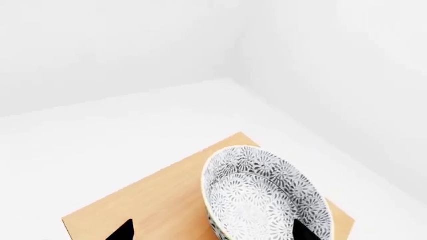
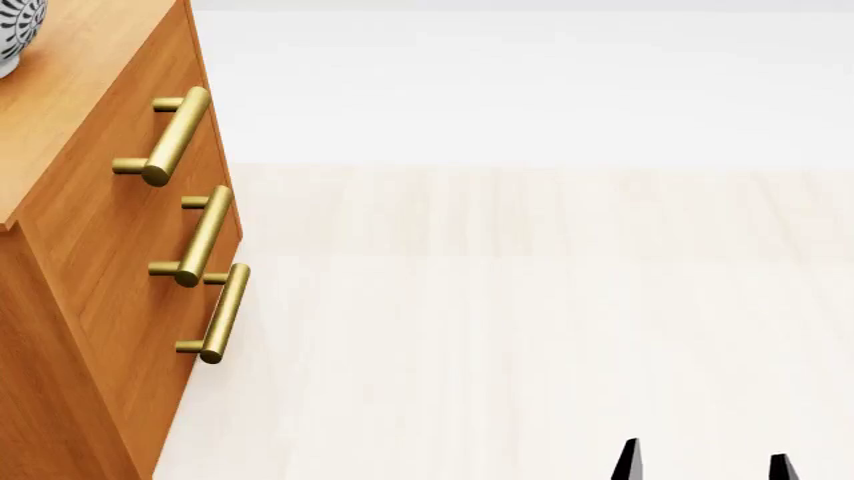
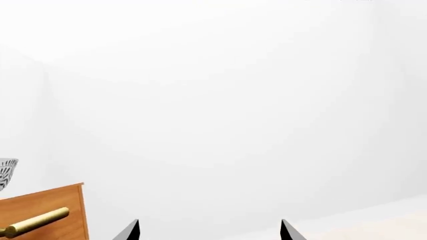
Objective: Put the bowl on top of the cabinet.
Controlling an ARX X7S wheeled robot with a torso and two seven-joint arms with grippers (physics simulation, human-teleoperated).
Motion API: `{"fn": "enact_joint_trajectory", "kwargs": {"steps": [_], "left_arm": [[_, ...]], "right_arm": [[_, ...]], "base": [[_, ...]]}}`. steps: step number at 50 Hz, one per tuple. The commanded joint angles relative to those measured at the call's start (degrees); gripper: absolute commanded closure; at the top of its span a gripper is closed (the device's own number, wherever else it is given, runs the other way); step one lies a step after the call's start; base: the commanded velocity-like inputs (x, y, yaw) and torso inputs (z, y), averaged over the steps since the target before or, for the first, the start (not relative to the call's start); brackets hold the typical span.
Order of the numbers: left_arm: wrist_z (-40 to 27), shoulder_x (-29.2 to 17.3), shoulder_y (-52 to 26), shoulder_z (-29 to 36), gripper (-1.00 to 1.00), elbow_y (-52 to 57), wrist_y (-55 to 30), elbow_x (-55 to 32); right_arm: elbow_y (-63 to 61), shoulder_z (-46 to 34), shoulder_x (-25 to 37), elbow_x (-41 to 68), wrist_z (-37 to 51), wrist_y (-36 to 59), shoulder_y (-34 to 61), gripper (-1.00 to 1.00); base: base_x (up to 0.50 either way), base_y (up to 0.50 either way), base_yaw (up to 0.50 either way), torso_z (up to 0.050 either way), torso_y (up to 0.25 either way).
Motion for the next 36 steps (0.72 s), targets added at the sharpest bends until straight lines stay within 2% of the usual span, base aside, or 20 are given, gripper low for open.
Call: {"fn": "enact_joint_trajectory", "kwargs": {"steps": [1, 7, 18, 26, 36], "left_arm": [[-3.8, -0.1, -0.2, 5.2, -1.0, 5.1, -5.5, -6.6], [-12.9, -3.0, -0.8, 9.6, -1.0, 4.7, -5.4, -18.5], [-27.6, -6.8, -0.3, 13.3, -1.0, 4.9, -5.3, -37.6], [-28.4, -7.9, 0.2, 16.6, -1.0, 6.3, -5.5, -41.3], [-28.3, -8.4, 4.5, 21.0, -1.0, 10.3, -5.5, -46.2]], "right_arm": [[-1.0, 1.1, -1.1, -2.0, -1.2, -0.4, -1.0, -1.0], [-1.5, 1.2, -1.0, -2.4, -1.2, -0.7, -1.5, -1.0], [-2.2, 1.1, -1.1, -3.6, -1.3, -0.9, -2.2, -1.0], [-2.1, 0.7, -1.7, -4.9, -1.1, -0.1, -1.9, -1.0], [-0.9, 0.5, -2.8, -6.1, -0.5, 2.0, -0.2, -1.0]], "base": [[0.0, 0.0, 0.0, 0.0, 0.0], [0.0, 0.0, 0.0, 0.0, 0.0], [0.0, 0.0, 0.0, 0.0, 0.0], [0.0, 0.0, 0.0, 0.0, 0.0], [0.0, 0.0, 0.0, 0.0, 0.0]]}}
